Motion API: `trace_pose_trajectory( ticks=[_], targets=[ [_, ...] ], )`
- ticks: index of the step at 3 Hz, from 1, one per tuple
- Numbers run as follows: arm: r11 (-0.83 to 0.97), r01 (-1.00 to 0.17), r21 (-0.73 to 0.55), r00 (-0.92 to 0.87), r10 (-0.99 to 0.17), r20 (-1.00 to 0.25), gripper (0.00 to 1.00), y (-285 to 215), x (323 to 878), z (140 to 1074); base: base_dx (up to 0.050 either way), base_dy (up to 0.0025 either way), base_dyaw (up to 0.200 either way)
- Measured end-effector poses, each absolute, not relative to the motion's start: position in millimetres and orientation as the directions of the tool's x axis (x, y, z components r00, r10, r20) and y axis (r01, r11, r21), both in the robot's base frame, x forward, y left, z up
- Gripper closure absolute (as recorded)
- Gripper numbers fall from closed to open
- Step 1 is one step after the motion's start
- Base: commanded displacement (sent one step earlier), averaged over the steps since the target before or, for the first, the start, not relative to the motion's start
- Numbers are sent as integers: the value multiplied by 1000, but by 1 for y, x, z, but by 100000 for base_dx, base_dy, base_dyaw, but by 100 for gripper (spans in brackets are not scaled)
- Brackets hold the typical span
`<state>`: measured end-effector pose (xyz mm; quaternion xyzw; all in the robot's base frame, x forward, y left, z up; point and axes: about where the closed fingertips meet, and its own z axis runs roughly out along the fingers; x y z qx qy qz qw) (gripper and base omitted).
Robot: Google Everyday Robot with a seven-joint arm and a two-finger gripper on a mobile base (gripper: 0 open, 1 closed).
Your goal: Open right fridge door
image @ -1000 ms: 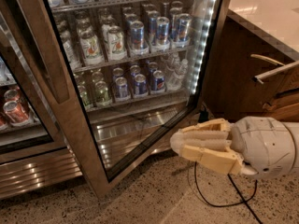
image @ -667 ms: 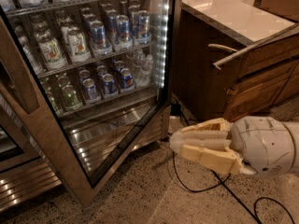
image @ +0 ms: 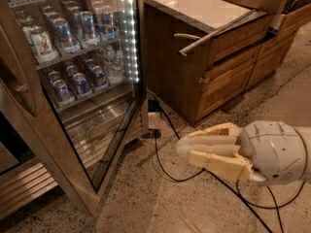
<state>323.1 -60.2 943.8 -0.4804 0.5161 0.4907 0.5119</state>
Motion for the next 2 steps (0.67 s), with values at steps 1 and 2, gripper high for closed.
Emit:
trace_pose_trajectory(
  ticks=[1,2],
  targets=[
    [57,-998,15,-14,6,-1000,100,-60,323,944,-3136,-247,15441],
    [57,-998,15,-14,6,-1000,100,-60,323,944,0,0,0]
  ],
)
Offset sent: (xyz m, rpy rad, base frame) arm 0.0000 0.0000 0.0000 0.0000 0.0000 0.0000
